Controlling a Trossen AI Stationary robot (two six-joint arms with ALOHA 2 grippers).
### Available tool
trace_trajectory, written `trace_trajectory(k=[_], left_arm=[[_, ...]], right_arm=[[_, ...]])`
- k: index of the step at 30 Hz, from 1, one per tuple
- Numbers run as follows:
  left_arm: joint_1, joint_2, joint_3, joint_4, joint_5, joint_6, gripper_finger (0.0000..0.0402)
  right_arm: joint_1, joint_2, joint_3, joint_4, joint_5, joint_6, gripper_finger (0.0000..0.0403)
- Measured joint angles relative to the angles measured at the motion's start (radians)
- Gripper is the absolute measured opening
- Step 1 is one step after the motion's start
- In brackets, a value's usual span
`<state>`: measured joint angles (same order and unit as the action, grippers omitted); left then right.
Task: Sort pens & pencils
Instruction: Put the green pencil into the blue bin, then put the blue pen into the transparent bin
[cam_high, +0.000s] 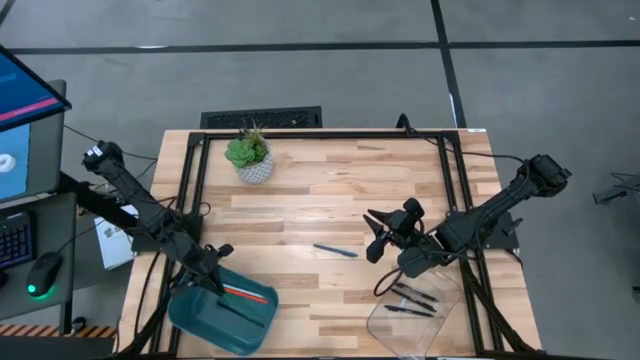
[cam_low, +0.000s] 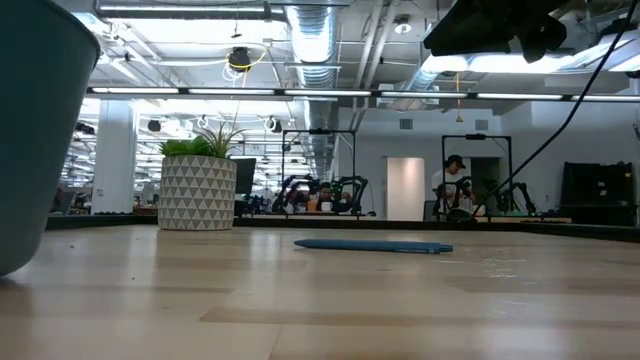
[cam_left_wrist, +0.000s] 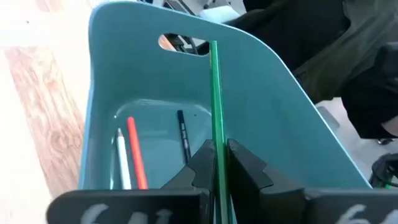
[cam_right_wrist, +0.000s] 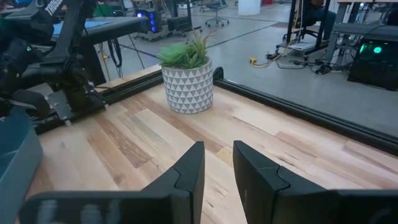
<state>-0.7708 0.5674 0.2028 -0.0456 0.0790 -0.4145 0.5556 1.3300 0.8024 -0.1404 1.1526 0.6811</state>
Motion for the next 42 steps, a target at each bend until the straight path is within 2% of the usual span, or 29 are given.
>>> trace_trajectory(k=[10, 15, 25, 27, 31, 34, 38, 42], left_arm=[[0.000, 0.000, 0.000, 0.044, -0.059, -0.042, 0.0026], [0.000, 0.000, 0.000, 0.055, -0.060, -0.044, 0.0042], [0.000, 0.000, 0.000, 0.057, -0.073, -0.042, 0.0045], [0.000, 0.000, 0.003, 0.063, -0.132, -0.030, 0.0045], [0.003, -0.001, 0.043, 0.056, -0.407, -0.010, 0.0045], [0.020, -0.001, 0.087, 0.027, -0.559, 0.070, 0.0045], [0.075, 0.000, 0.138, 0.011, -0.668, 0.160, 0.0045], [0.163, -0.001, 0.165, 0.006, -0.693, 0.222, 0.0045]], right_arm=[[0.000, 0.000, 0.000, 0.000, 0.000, 0.000, 0.0107], [0.000, 0.000, 0.000, 0.000, 0.000, 0.000, 0.0107], [0.000, 0.000, 0.000, 0.000, 0.000, 0.000, 0.0107], [0.000, 0.000, 0.000, 0.002, 0.000, 0.000, 0.0107], [-0.016, 0.000, 0.000, 0.022, -0.004, -0.001, 0.0107], [-0.040, 0.000, 0.000, 0.022, -0.005, -0.001, 0.0107], [-0.078, 0.000, 0.000, 0.021, -0.057, -0.010, 0.0107], [-0.115, 0.000, 0.000, 0.017, -0.144, -0.057, 0.0107]])
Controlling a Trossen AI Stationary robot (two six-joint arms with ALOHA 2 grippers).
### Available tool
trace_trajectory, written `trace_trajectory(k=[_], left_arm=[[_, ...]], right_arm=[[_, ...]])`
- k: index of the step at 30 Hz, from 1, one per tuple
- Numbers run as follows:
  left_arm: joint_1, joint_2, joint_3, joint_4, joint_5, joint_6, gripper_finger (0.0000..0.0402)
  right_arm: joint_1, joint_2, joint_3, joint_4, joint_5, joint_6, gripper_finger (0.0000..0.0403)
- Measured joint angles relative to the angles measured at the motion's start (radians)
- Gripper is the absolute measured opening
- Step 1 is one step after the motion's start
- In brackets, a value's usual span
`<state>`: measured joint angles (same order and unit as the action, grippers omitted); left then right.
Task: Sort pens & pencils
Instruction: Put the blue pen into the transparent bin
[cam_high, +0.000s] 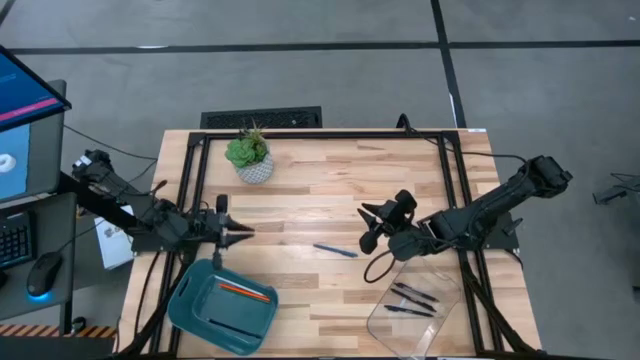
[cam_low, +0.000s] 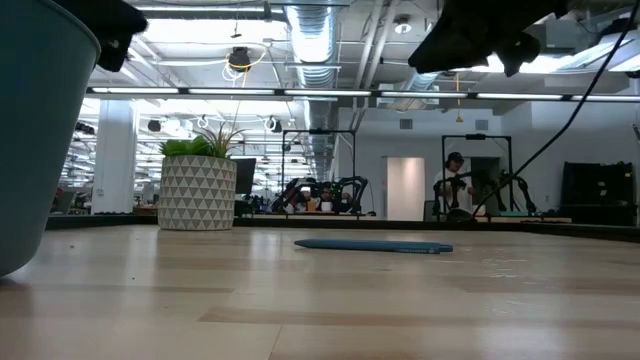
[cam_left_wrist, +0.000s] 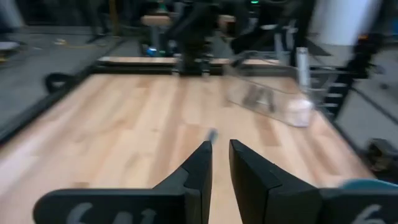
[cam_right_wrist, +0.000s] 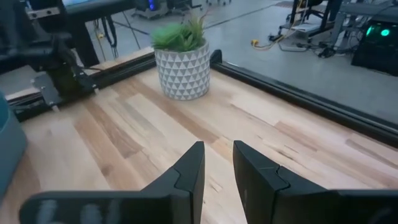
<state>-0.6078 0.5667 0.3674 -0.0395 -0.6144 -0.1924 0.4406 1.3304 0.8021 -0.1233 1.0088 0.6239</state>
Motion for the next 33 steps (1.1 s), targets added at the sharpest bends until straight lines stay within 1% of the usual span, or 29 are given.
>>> trace_trajectory(k=[3, 5, 10, 11, 13, 16, 20, 22, 25, 27, 29, 33], left_arm=[[0.084, 0.002, 0.002, -0.003, 0.002, 0.030, 0.0045], [0.147, 0.005, 0.002, -0.008, 0.029, 0.039, 0.0045], [0.314, 0.034, 0.002, -0.006, 0.184, 0.073, 0.0045], [0.344, 0.046, 0.002, 0.004, 0.214, 0.072, 0.0045], [0.399, 0.077, 0.002, 0.027, 0.278, 0.073, 0.0045], [0.456, 0.140, 0.002, 0.083, 0.364, 0.095, 0.0045], [0.489, 0.236, 0.002, 0.177, 0.421, 0.138, 0.0045], [0.490, 0.287, 0.002, 0.216, 0.427, 0.151, 0.0045], [0.490, 0.359, 0.002, 0.252, 0.428, 0.158, 0.0045], [0.490, 0.403, 0.002, 0.259, 0.427, 0.159, 0.0045], [0.490, 0.441, 0.002, 0.262, 0.427, 0.159, 0.0045], [0.490, 0.492, 0.002, 0.280, 0.427, 0.159, 0.0045]], right_arm=[[-0.014, 0.000, 0.000, -0.006, -0.015, -0.005, 0.0107], [-0.014, 0.000, 0.000, -0.009, -0.014, -0.005, 0.0107], [-0.029, 0.000, 0.000, -0.102, -0.027, -0.027, 0.0107], [-0.038, 0.000, -0.003, -0.113, -0.052, -0.024, 0.0107], [-0.057, 0.000, -0.021, -0.107, -0.142, -0.023, 0.0107], [-0.070, 0.000, -0.049, -0.073, -0.255, -0.029, 0.0107], [-0.069, 0.000, -0.085, -0.038, -0.314, -0.031, 0.0107], [-0.069, 0.000, -0.110, -0.012, -0.374, -0.056, 0.0107], [-0.070, 0.000, -0.137, 0.024, -0.487, -0.134, 0.0107], [-0.078, 0.000, -0.149, 0.065, -0.530, -0.177, 0.0107], [-0.095, 0.000, -0.158, 0.100, -0.540, -0.196, 0.0107], [-0.149, 0.015, -0.159, 0.128, -0.537, -0.183, 0.0107]])
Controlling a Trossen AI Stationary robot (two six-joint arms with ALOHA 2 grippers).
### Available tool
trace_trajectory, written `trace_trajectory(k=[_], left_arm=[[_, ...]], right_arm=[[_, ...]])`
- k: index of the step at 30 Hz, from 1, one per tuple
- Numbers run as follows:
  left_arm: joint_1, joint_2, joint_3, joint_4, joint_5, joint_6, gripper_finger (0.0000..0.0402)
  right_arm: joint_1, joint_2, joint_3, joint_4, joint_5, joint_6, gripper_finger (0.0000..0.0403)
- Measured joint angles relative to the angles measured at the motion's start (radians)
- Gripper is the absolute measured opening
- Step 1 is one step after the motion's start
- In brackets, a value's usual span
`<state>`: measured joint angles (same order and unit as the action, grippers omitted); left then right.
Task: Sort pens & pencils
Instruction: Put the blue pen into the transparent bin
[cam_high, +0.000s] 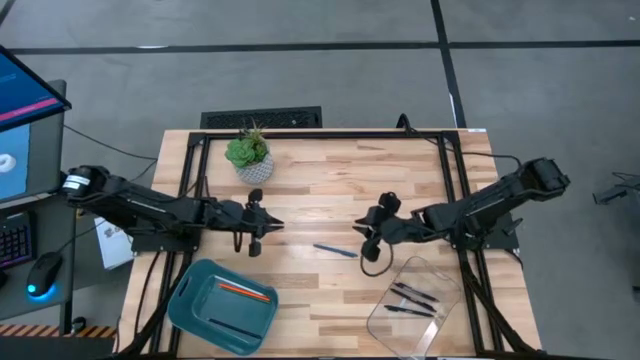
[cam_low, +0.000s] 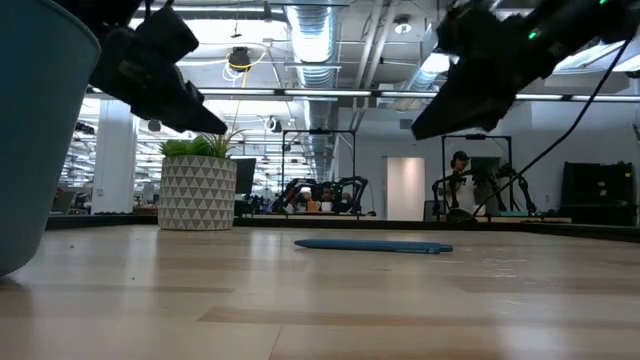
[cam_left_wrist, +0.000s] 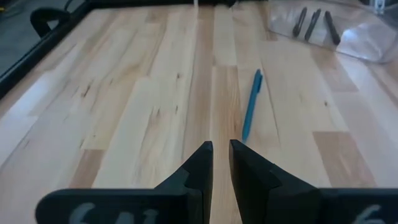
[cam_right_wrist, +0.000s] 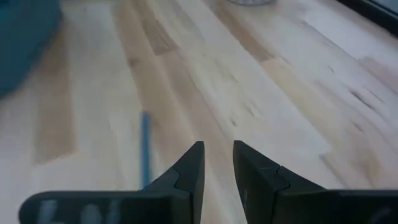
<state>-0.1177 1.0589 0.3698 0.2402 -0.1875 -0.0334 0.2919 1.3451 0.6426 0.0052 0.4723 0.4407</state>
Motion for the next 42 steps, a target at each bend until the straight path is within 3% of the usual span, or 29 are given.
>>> trace_trajectory(k=[8, 14, 19, 30, 42], left_arm=[[-0.001, 0.001, 0.000, 0.009, -0.010, 0.097, 0.0045], [-0.001, -0.014, -0.001, 0.024, -0.010, 0.032, 0.0045], [-0.001, -0.014, -0.001, 0.037, -0.007, 0.000, 0.0045], [-0.001, -0.014, -0.001, 0.045, -0.002, -0.039, 0.0045], [-0.001, -0.013, -0.001, 0.043, -0.002, -0.042, 0.0045]], right_arm=[[-0.024, 0.206, 0.028, 0.092, -0.038, -0.077, 0.0107], [-0.010, 0.349, 0.050, 0.294, -0.025, -0.055, 0.0107], [-0.002, 0.421, 0.050, 0.332, -0.023, 0.021, 0.0107], [0.074, 0.442, 0.050, 0.359, -0.026, 0.031, 0.0107], [0.063, 0.443, 0.050, 0.291, -0.028, 0.031, 0.0107]])
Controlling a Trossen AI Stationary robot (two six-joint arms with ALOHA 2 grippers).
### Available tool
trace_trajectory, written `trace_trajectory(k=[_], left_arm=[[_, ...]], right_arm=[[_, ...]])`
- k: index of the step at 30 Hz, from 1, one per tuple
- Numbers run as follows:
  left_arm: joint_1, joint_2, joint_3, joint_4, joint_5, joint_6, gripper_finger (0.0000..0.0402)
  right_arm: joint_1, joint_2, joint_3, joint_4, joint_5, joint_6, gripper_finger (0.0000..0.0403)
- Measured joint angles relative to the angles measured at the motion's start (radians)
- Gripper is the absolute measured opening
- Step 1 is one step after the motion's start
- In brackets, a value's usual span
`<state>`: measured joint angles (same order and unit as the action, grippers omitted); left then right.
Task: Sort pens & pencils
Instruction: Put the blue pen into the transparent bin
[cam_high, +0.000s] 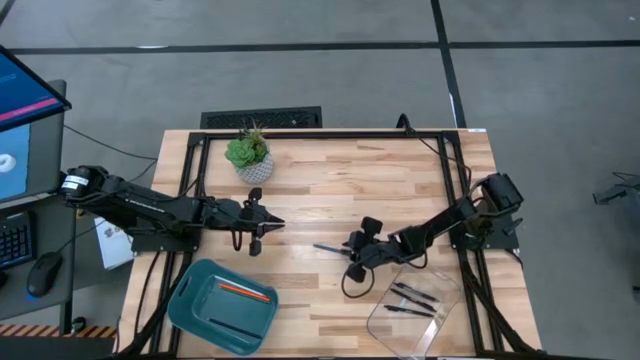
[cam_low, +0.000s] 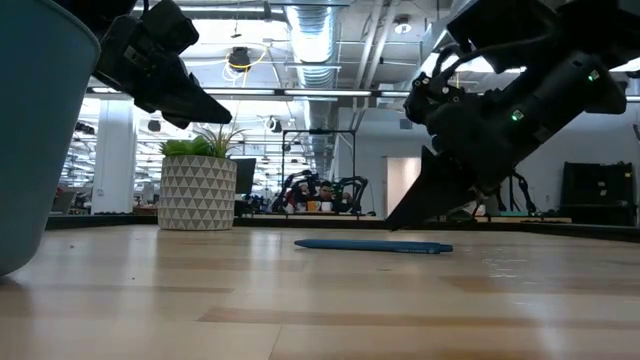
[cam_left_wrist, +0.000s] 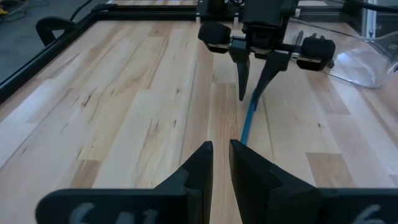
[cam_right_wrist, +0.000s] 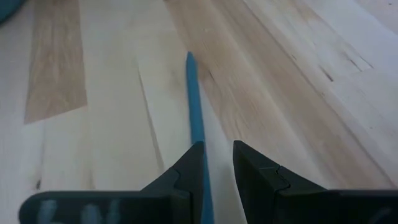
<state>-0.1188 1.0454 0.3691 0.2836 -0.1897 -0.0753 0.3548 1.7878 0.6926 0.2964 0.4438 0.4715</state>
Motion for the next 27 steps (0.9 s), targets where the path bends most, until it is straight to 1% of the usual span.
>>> trace_trajectory(k=[14, 23, 27], left_arm=[[0.000, 0.000, 0.000, -0.001, 0.000, 0.000, 0.0045], [0.000, 0.000, 0.000, -0.001, 0.001, 0.000, 0.0045], [0.000, 0.000, 0.000, -0.001, 0.001, 0.000, 0.0045]], right_arm=[[0.010, 0.001, 0.000, -0.023, 0.002, 0.000, 0.0107], [0.018, 0.001, 0.000, -0.027, -0.002, 0.033, 0.0107], [0.014, 0.001, 0.000, -0.027, -0.051, 0.034, 0.0107]])
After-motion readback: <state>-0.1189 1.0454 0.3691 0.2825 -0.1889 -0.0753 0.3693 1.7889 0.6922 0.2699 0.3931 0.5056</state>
